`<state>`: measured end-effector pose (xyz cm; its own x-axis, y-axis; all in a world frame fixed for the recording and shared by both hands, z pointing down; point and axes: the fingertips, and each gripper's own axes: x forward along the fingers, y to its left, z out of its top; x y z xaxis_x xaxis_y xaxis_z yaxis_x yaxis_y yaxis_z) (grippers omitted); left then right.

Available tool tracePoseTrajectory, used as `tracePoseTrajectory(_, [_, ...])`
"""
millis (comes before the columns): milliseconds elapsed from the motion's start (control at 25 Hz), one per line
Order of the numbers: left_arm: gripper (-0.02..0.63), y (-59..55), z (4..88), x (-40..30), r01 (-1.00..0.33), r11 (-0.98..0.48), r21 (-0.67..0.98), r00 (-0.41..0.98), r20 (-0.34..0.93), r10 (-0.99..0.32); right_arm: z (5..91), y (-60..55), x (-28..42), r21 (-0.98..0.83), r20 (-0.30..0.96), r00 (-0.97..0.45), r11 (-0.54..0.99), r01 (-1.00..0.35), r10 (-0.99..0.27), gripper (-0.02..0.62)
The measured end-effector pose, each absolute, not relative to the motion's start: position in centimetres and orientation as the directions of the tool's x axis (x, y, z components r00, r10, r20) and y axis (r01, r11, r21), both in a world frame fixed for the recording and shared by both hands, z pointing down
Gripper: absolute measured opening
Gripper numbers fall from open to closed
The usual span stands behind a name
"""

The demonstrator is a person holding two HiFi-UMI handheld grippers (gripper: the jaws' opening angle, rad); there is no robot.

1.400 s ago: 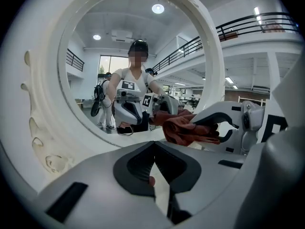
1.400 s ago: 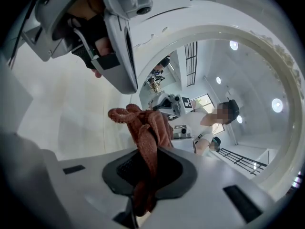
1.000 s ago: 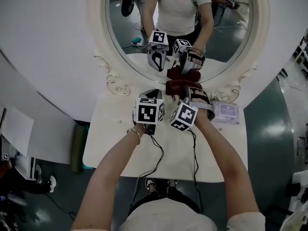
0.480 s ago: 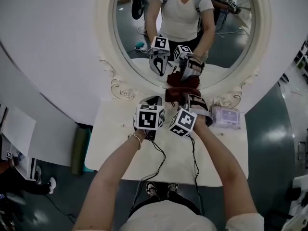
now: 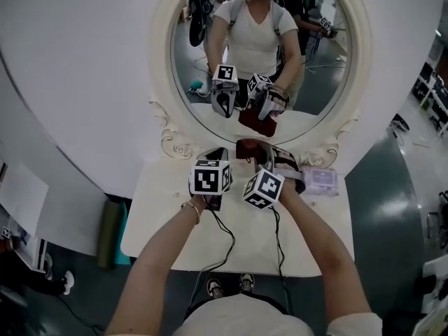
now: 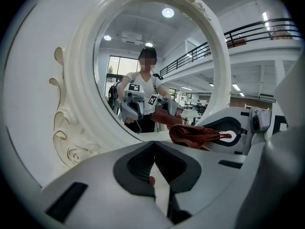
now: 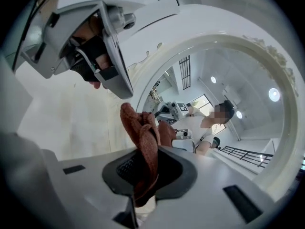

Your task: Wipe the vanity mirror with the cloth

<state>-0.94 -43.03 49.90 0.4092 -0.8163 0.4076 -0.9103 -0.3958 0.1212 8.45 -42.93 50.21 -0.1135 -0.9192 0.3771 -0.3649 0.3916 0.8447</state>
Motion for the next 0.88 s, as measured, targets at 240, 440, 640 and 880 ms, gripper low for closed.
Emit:
tracePoseTrajectory(240, [0.011,-42.0,47.6,-0.5,-0.885,-0.452,0.112,0.460,0.357,-0.813,46.7,-41.7,9.1,0.853,0.321,-0.100,0.334,-0.402,-0.942,0.058])
tracePoseTrajectory(440, [0.011,-40.1,44.4,-0.5,-0.858,-0.508,0.079,0.510,0.258,-0.821,43.4,-40.4,9.7,0.799,0.281,-0.102,0.292,-0.526,-0.954,0.058])
tracePoseTrajectory(640, [0.011,-37.8,43.2,-1.3,-0.844,-0.533,0.057,0.533,0.201,-0.822,40.5,-38.7,10.6,0.633,0.231,-0.125,0.246,-0.734,-0.965,0.058])
tracePoseTrajectory(880, [0.011,-35.2,44.1,-3.1,-0.849,-0.513,0.126,0.528,0.203,-0.825,40.0,-36.8,11.4,0.293,0.209,-0.138,0.196,-0.936,-0.968,0.058])
